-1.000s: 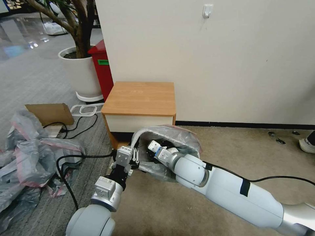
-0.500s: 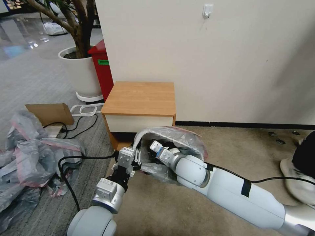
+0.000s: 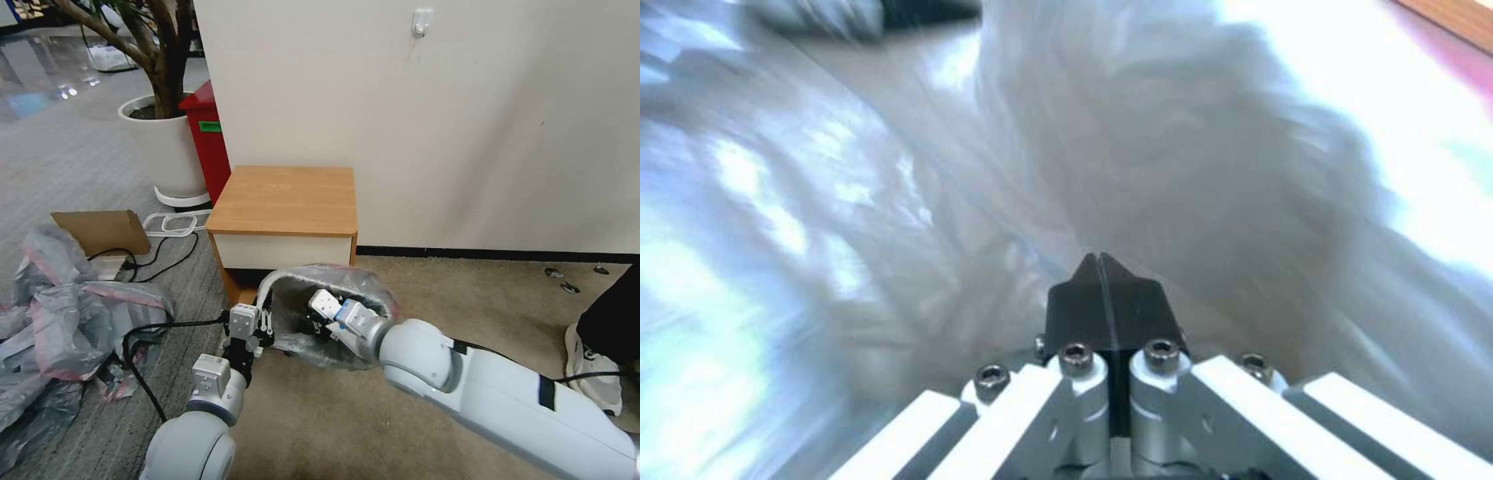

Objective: Pick up the garbage bag from the table and place it over the trash can.

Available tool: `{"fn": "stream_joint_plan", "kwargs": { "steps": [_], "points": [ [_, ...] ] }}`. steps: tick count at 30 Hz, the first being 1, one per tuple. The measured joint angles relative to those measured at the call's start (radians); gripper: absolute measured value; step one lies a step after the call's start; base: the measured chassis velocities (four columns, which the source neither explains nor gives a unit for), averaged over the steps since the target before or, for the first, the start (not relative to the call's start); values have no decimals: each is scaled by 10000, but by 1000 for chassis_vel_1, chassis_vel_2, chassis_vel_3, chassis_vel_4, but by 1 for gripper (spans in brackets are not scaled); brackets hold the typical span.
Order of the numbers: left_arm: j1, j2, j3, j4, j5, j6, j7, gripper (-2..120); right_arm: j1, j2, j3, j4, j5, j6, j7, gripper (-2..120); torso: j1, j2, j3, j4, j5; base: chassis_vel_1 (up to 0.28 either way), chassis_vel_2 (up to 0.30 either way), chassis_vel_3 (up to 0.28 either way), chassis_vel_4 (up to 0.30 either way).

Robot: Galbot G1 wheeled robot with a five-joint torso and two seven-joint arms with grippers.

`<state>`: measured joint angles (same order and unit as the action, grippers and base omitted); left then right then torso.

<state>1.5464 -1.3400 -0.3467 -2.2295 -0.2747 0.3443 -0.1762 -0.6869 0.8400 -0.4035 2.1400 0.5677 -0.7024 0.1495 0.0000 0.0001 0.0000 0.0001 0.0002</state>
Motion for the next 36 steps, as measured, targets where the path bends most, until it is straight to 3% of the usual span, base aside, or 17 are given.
{"fn": "stream_joint_plan", "kwargs": {
  "steps": [3, 4, 7, 8, 10, 12, 13, 16, 21, 27, 29, 36],
  "points": [
    [52, 2, -232, 151, -1332, 297, -674, 5, -1328, -697, 1424, 882, 403, 566, -195, 0, 0, 1, -1, -4, -2, 0, 0, 0, 0],
    [52, 2, -232, 151, -1332, 297, -674, 5, -1328, -697, 1424, 882, 403, 566, -195, 0, 0, 1, -1, -4, -2, 0, 0, 0, 0],
    [355, -15, -466, 162, -2426, 518, -1057, 5, -3266, -1059, 3007, 1529, -355, 1795, -426, 0, 0, 1, -1, 0, -5, 0, 0, 0, 0],
    [355, -15, -466, 162, -2426, 518, -1057, 5, -3266, -1059, 3007, 1529, -355, 1795, -426, 0, 0, 1, -1, 0, -5, 0, 0, 0, 0],
    [692, -46, -579, 146, -2758, 537, -1196, 5, -5201, -431, 4523, 1833, -1559, 2557, -532, 8, -1, 2, -2, -3, -2, 0, 0, 0, 0],
    [1048, -46, -678, 99, -3128, 547, -1224, 5, -7001, 676, 5707, 1948, -2880, 3591, -480, 18, 0, 1, -3, -1, 2, 0, 0, 0, 0],
    [1048, -46, -678, 99, -3128, 547, -1224, 5, -7001, 676, 5707, 1948, -2880, 3591, -480, 18, 0, 1, -3, -1, 2, 0, 0, 0, 0],
    [1392, -40, -735, -29, -3529, 643, -1224, 5, -8744, 2234, 6743, 1955, -4513, 4911, -55, 31, 0, 1, -2, -3, -2, 0, 0, 0, 0],
    [1670, -57, -434, -214, -3522, 707, -1225, 5, -9853, 3656, 7396, 2027, -5578, 5694, 138, 49, 0, 1, -2, -1, -3, 0, 0, 0, 0],
    [1921, -84, 153, -409, -3091, 715, -1302, 5, -10197, 4030, 7543, 2085, -5751, 6021, 534, 68, 0, 1, -2, -1, -2, 0, 0, 0, 0],
    [2043, -58, 419, -401, -2825, 708, -1384, 5, -10233, 4104, 7664, 2149, -5761, 6076, 618, 80, 0, 1, -1, -1, -2, 0, 0, 0, 0],
    [2276, -22, 634, -121, -2329, 580, -1485, 5, -10159, 4133, 7855, 2234, -5709, 6075, 762, 99, 0, 1, -1, 0, -1, 0, 0, 0, 0]
  ]
}}
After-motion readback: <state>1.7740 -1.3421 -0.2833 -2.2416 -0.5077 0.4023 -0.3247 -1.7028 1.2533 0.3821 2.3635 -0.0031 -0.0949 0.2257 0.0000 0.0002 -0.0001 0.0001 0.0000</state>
